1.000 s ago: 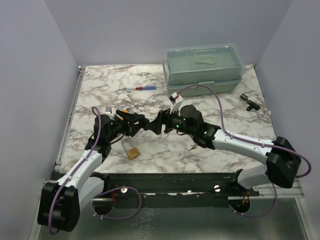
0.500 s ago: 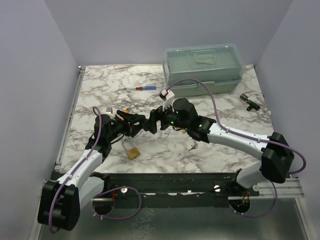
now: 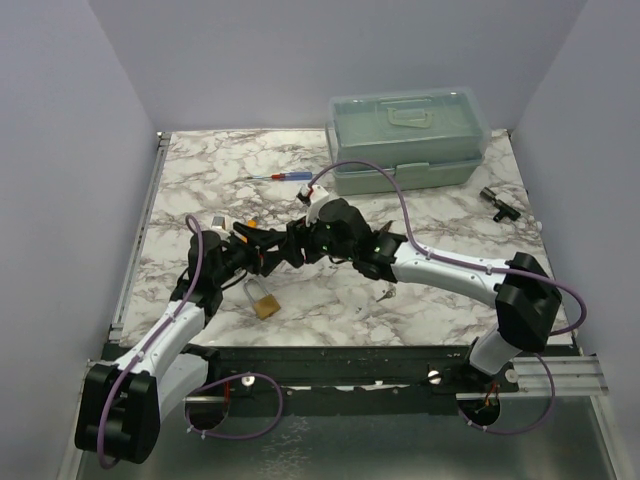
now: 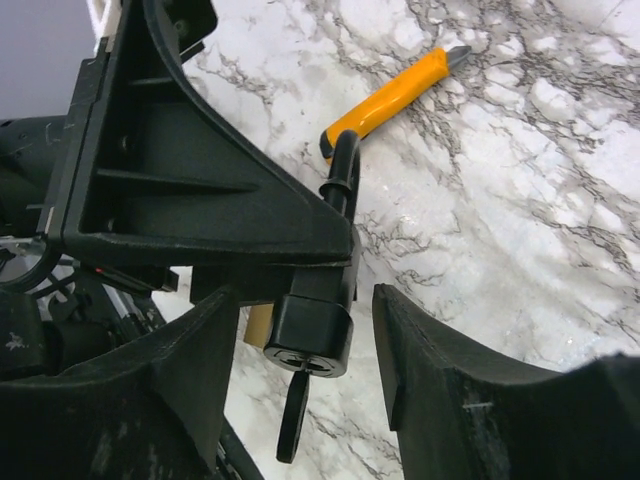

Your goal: Unlock with the key

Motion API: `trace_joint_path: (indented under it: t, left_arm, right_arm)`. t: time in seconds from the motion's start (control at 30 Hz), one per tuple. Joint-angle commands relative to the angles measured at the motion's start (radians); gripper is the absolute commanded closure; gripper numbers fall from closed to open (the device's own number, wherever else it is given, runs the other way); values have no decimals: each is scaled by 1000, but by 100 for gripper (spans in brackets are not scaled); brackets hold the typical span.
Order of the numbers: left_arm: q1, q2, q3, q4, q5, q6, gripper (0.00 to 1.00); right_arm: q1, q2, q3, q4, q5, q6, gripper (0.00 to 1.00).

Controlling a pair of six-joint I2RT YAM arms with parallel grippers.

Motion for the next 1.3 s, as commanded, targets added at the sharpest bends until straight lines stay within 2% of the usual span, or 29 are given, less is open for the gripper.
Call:
trace_joint_path:
  t: [0.0,0.17,0.33,0.4,0.5,0.53,0.6,0.67,0.7,0.77,0.8,0.87,1.0,1.13,1.27]
  left_arm:
    - [-1,-46,-15,93,28,-33,100]
    - [-1,-55,-29,93,20,-42,100]
    - [-1,-65,-36,93,16,-51,100]
    - [-1,-67,-40,93,18,-53,100]
    - [-1,-67,-44,93,26,-55,100]
    - [-1,-67,-44,93,33,-54,100]
    - [-1,-70,-44,92,47,-45,94]
    - [0,-73,-44,91,63,-32,84]
    - [0,-72,-44,89,72,-25,74]
    - [0,-72,-44,65,84,-16,44]
    - [1,-74,-44,45,87,-11,34]
    - [2,-77,-35,1,91,8,20]
    - [10,-96,-1,-88,108,41,11]
    - [24,-133,56,-211,109,81,10]
    - [43,-170,115,-379,84,134,12]
  right_arm:
    - [13,13,32,-33,118,21,42]
    - [26,30,42,-75,157,59,56]
    - [34,64,70,-107,181,97,66]
    - [38,75,77,-117,190,111,76]
    - [40,75,77,-120,196,140,99]
    - [40,73,76,-120,197,149,100]
    - [40,66,73,-121,197,159,100]
    - [40,53,69,-125,195,165,100]
    - [40,42,62,-122,193,169,100]
    - [40,13,34,-105,189,181,100]
    - [40,-5,17,-90,185,184,100]
    - [40,-36,-4,-71,184,195,100]
    - [40,-53,21,-73,178,180,100]
    - [43,-75,37,-91,146,122,100]
    - [52,-144,-26,-62,148,50,100]
